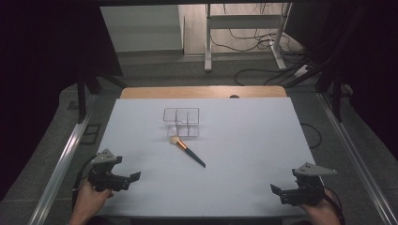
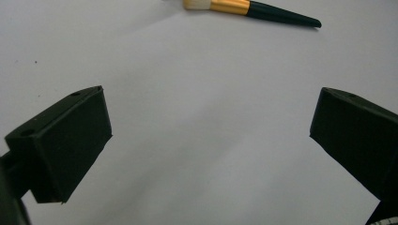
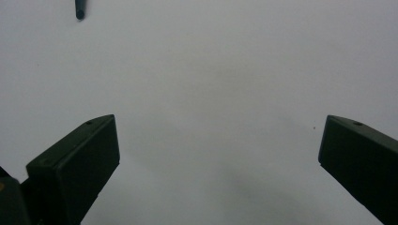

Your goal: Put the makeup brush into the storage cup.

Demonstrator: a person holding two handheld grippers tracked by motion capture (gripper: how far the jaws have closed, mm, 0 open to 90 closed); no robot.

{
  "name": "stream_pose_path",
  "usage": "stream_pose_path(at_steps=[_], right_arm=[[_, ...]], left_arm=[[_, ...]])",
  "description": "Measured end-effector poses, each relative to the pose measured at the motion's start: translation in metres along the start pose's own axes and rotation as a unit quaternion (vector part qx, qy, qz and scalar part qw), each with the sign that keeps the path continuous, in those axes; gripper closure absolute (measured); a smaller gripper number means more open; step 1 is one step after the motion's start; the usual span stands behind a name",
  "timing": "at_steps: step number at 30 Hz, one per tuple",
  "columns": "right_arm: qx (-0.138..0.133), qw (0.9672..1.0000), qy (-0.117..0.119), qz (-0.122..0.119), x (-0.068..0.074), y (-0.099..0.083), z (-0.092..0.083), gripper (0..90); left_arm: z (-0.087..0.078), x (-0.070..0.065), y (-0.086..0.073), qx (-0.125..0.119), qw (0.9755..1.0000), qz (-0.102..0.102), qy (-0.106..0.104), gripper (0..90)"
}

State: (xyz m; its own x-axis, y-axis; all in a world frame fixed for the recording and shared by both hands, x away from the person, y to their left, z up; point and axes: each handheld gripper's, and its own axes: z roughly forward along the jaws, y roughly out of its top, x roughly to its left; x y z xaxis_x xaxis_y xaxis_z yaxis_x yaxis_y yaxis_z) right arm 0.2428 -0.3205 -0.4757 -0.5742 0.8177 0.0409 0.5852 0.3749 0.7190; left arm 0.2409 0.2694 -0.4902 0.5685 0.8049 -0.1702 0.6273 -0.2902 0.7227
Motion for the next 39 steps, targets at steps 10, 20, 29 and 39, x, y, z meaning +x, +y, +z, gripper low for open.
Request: stream_pose_path(at_steps=[10, 20, 29, 39], right_arm=[[0.003, 1.0000, 0.000, -0.003, 0.000, 0.000, 0.001, 0.0], [0.008, 1.0000, 0.001, -0.004, 0.000, -0.001, 0.002, 0.0], [0.006, 1.0000, 0.000, -0.003, -0.001, -0.001, 0.001, 0.0], [0.008, 1.0000, 0.001, -0.003, -0.002, -0.001, 0.001, 0.0]], left_arm=[[0.009, 0.001, 0.010, 0.014, 0.9998, 0.017, 0.003, 0.0], [0.019, 0.001, 0.022, 0.025, 0.9993, 0.026, 0.000, 0.0], [0.030, -0.001, 0.039, 0.035, 0.9985, 0.040, -0.015, 0.0], [0.038, 0.000, 0.055, 0.048, 0.9971, 0.054, -0.024, 0.0]])
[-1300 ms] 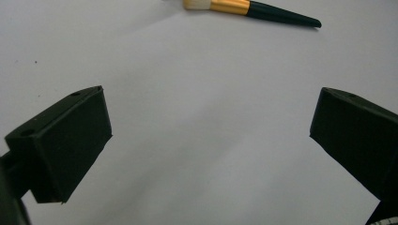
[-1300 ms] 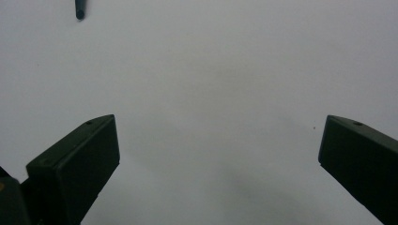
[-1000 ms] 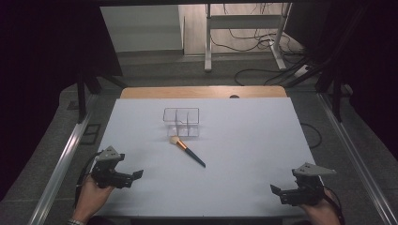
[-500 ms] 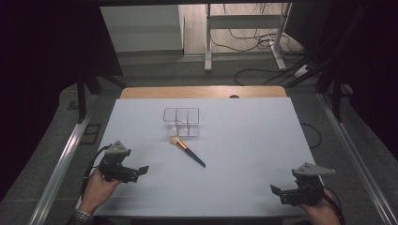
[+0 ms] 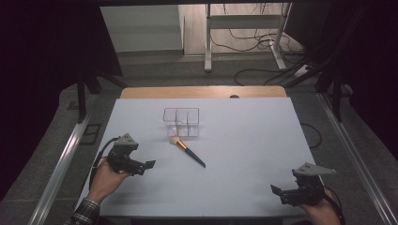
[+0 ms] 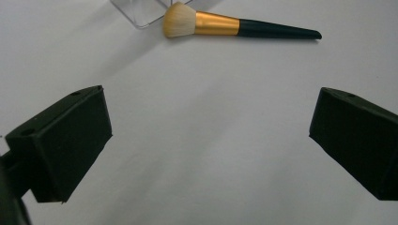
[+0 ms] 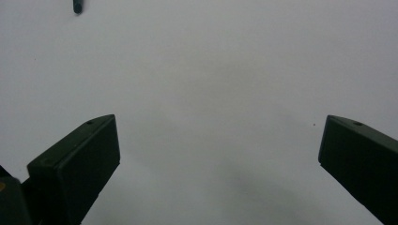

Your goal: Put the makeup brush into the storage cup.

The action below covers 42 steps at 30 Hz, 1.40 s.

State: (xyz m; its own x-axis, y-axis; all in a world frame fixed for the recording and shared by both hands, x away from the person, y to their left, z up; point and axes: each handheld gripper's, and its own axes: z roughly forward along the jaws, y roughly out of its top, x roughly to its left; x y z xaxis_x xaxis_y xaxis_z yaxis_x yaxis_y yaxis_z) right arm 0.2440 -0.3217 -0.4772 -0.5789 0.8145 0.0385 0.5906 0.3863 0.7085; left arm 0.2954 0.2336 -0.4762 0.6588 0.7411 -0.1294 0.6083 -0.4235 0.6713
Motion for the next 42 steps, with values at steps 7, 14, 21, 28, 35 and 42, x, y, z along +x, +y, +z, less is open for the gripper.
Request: stream_pose_path(at_steps=[7, 14, 21, 28, 35, 42], right_arm=[[0.000, 1.0000, 0.001, -0.001, 0.000, 0.000, 0.000, 0.0], [-0.002, 1.0000, 0.001, 0.003, -0.001, 0.000, 0.000, 0.0], [-0.001, 1.0000, 0.001, 0.002, -0.001, 0.000, 0.000, 0.0], [-0.001, 1.0000, 0.001, 0.002, -0.001, 0.000, 0.000, 0.0], [-0.002, 1.0000, 0.002, 0.003, -0.001, 0.000, 0.000, 0.0], [-0.002, 1.0000, 0.002, 0.002, -0.001, 0.000, 0.000, 0.0]], left_arm=[[0.004, 0.002, 0.009, 0.010, 0.9999, 0.011, -0.002, 0.0], [0.009, 0.003, 0.018, 0.019, 0.9995, 0.025, -0.002, 0.0], [0.016, 0.004, 0.026, 0.031, 0.9989, 0.037, -0.003, 0.0], [0.022, 0.002, 0.034, 0.035, 0.9984, 0.043, -0.006, 0.0], [0.028, 0.000, 0.043, 0.046, 0.9973, 0.056, -0.004, 0.0], [0.036, -0.001, 0.052, 0.052, 0.9965, 0.066, -0.007, 0.0]])
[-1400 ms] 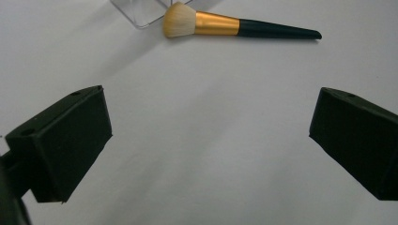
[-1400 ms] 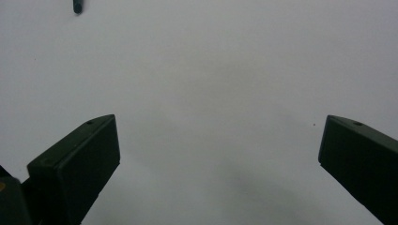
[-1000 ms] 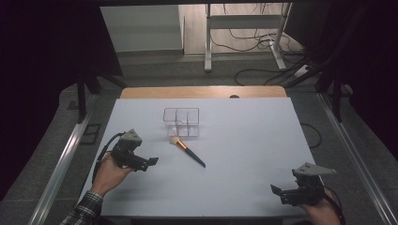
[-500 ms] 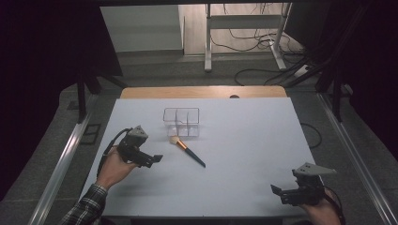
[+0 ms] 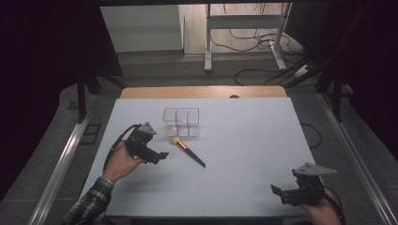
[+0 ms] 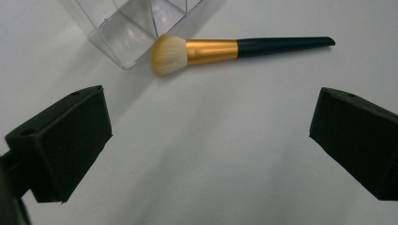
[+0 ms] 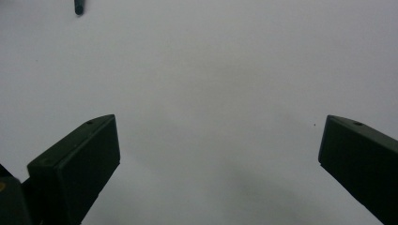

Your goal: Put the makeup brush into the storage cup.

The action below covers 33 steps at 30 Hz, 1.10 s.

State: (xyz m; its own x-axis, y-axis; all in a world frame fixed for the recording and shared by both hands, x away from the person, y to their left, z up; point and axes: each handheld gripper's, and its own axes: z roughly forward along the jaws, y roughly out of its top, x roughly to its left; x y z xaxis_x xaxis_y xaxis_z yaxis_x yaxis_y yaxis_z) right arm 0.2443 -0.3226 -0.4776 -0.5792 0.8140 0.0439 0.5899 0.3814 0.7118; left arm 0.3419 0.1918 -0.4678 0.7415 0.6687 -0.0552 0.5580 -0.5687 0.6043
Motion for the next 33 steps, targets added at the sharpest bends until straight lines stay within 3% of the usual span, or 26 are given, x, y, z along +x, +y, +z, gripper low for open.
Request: stream_pose_path(at_steps=[14, 33], right_arm=[[0.002, 1.0000, 0.004, -0.003, 0.000, 0.000, 0.001, 0.0], [0.009, 0.9999, 0.010, -0.008, 0.001, -0.001, 0.002, 0.0]], left_arm=[[0.011, 0.000, 0.019, 0.011, 0.9998, 0.014, -0.006, 0.0], [0.035, -0.008, 0.047, 0.045, 0.9972, 0.056, -0.021, 0.0]])
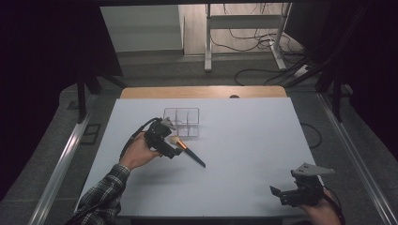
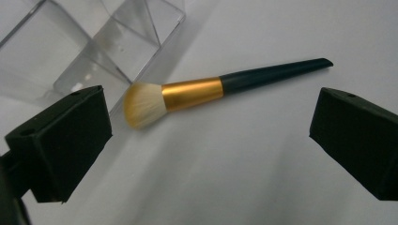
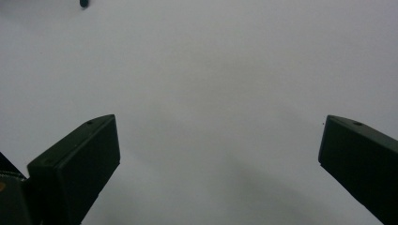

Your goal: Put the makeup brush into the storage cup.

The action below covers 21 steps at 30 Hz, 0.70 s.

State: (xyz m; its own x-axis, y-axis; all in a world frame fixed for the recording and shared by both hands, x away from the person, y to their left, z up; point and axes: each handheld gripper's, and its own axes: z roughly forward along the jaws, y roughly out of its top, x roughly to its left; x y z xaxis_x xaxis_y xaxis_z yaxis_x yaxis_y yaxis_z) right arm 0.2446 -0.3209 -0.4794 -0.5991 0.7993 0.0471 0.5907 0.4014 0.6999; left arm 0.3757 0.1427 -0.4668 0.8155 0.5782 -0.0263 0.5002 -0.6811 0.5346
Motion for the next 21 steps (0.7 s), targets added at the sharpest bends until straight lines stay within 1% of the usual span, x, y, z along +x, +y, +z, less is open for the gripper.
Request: stream_pose_path(at_steps=[7, 8, 10, 13, 21], right_arm=[[0.001, 1.0000, 0.002, -0.001, 0.000, 0.000, 0.000, 0.0], [0.001, 1.0000, 0.003, 0.000, 0.000, 0.000, 0.000, 0.0], [0.001, 1.0000, 0.003, -0.001, 0.000, 0.000, 0.000, 0.0], [0.002, 1.0000, 0.004, -0.001, 0.000, 0.000, 0.000, 0.0], [0.004, 1.0000, 0.006, -0.001, 0.000, -0.001, 0.001, 0.0]], left_arm=[[0.009, -0.002, 0.011, 0.011, 0.9998, 0.014, -0.005, 0.0], [0.011, -0.002, 0.015, 0.014, 0.9997, 0.020, -0.009, 0.0], [0.014, -0.003, 0.018, 0.016, 0.9995, 0.024, -0.011, 0.0], [0.017, -0.003, 0.022, 0.018, 0.9994, 0.027, -0.013, 0.0], [0.027, -0.006, 0.032, 0.031, 0.9984, 0.043, -0.018, 0.0]])
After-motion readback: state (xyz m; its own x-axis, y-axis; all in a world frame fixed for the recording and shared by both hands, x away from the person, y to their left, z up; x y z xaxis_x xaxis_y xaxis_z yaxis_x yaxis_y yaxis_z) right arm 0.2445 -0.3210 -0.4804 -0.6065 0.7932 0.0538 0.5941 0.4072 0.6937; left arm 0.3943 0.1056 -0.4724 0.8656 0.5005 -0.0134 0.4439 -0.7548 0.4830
